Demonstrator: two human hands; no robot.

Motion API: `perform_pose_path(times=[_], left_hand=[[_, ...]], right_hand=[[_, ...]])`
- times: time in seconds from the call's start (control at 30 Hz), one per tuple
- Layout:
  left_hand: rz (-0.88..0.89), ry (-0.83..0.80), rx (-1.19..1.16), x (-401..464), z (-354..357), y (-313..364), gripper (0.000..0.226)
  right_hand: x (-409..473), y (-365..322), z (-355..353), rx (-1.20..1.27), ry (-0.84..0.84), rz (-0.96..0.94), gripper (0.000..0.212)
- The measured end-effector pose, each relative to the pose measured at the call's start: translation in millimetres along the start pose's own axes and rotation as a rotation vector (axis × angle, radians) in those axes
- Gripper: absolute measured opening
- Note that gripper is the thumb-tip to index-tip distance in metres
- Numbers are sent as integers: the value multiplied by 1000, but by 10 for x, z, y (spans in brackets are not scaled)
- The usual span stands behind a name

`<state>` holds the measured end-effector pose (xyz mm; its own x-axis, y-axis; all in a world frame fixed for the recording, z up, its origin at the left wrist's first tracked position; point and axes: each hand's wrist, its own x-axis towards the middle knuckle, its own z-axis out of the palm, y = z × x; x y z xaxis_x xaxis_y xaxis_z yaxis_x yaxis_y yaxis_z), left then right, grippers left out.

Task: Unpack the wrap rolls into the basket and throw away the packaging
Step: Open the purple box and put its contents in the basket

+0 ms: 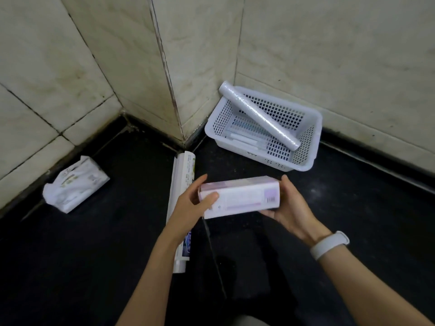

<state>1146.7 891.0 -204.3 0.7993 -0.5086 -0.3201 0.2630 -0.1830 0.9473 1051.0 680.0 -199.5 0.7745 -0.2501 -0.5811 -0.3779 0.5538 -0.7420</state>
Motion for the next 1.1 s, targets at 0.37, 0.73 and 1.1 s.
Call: perform_pose_path(times=[0.37, 0.73, 1.1], left_hand=[[80, 154, 145, -32, 225, 94, 33], [23, 263, 83, -50, 332, 63, 20], [-33, 379, -60, 28, 532, 13, 20]], right_hand=[[-20, 160, -86, -410, 121, -241, 34], [-127, 381, -3, -916, 138, -283, 46], [-338, 253, -8, -1147, 183, -974, 25]])
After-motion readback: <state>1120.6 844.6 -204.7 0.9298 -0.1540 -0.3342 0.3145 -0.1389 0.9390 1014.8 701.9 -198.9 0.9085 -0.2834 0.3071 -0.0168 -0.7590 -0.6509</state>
